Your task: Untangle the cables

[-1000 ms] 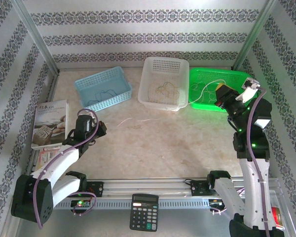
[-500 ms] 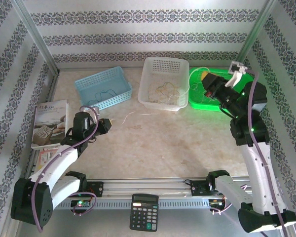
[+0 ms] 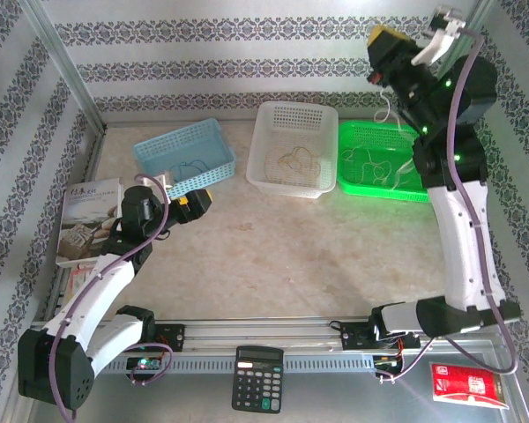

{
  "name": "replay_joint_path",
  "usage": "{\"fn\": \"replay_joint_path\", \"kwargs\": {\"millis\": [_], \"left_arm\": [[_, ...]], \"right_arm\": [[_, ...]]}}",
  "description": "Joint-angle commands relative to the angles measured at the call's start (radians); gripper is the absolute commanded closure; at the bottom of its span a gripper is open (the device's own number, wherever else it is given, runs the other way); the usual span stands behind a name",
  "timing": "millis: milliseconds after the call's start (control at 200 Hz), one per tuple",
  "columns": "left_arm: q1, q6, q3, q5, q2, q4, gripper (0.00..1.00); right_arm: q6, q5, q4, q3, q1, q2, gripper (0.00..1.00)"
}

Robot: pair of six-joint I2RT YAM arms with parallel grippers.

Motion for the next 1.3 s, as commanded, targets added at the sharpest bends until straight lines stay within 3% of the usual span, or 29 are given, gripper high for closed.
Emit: {"fn": "replay_joint_path", "kwargs": {"millis": [0, 330, 585, 829, 1094, 1294], "left_arm": [[0.007, 0.012, 0.034, 0.011, -0.014, -0.033, 0.00], [0.007, 0.033, 0.076, 0.005, 0.001, -0.060, 0.00], [0.008, 0.041, 0.087, 0.003, 0.014, -0.065, 0.00], [0.007, 0.050, 0.099, 0.002, 0.031, -0.070, 0.00], [0.008, 0.049, 0.098, 0.008, 0.054, -0.051, 0.00], [0.007, 0.033, 0.093, 0.025, 0.066, -0.025, 0.00]], "right_arm": [[-0.058, 0.113, -0.020, 0.136, -0.042, 0.082, 1.00], [-0.038, 0.168, -0.029, 0.411, -0.089, 0.348, 1.00], [0.010, 0.169, -0.014, 0.519, -0.074, 0.484, 1.00], [-0.031, 0.252, -0.023, 0.617, -0.089, 0.577, 1.00], [-0.095, 0.347, -0.031, 0.564, -0.137, 0.554, 1.00], [-0.081, 0.398, 0.051, 0.243, -0.137, 0.459, 1.00]]}}
